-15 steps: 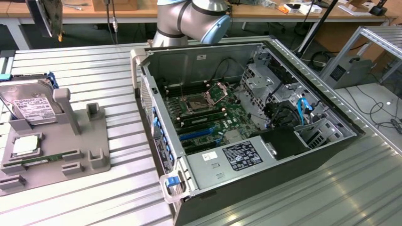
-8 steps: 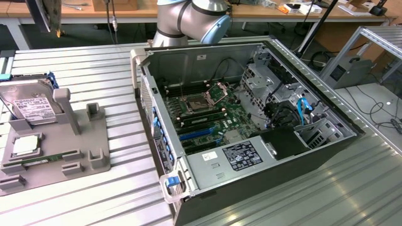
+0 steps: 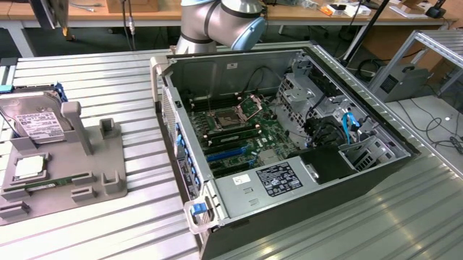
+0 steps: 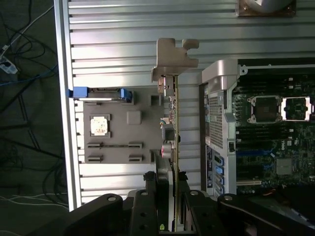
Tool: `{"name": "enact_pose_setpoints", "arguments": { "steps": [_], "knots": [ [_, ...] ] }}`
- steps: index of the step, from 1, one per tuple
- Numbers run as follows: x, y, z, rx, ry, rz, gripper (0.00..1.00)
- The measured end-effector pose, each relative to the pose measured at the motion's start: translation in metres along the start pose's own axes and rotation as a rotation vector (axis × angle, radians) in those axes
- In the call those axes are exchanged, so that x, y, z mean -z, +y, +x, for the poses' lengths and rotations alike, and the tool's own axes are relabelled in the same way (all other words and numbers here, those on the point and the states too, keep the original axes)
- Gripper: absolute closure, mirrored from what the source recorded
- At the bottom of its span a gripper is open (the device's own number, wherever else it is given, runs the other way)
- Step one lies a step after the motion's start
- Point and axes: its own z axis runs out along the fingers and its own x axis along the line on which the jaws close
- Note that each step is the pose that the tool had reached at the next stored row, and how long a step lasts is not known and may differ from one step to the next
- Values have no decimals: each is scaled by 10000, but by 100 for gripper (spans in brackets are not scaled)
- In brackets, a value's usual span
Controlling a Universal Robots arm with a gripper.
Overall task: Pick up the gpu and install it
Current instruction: 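Pick up the gpu and move the gpu toward the slot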
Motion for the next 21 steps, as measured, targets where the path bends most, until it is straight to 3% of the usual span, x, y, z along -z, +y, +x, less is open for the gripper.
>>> {"name": "enact_pose_setpoints", "arguments": {
  "steps": [9, 12, 16, 21],
  "knots": [
    [59, 0, -3, 0, 1, -5, 73],
    [46, 1, -32, 0, 47, -4, 73],
    [-26, 1, -96, 0, 159, 0, 73],
    [-88, 0, -159, -1, 237, 4, 73]
  ]
}}
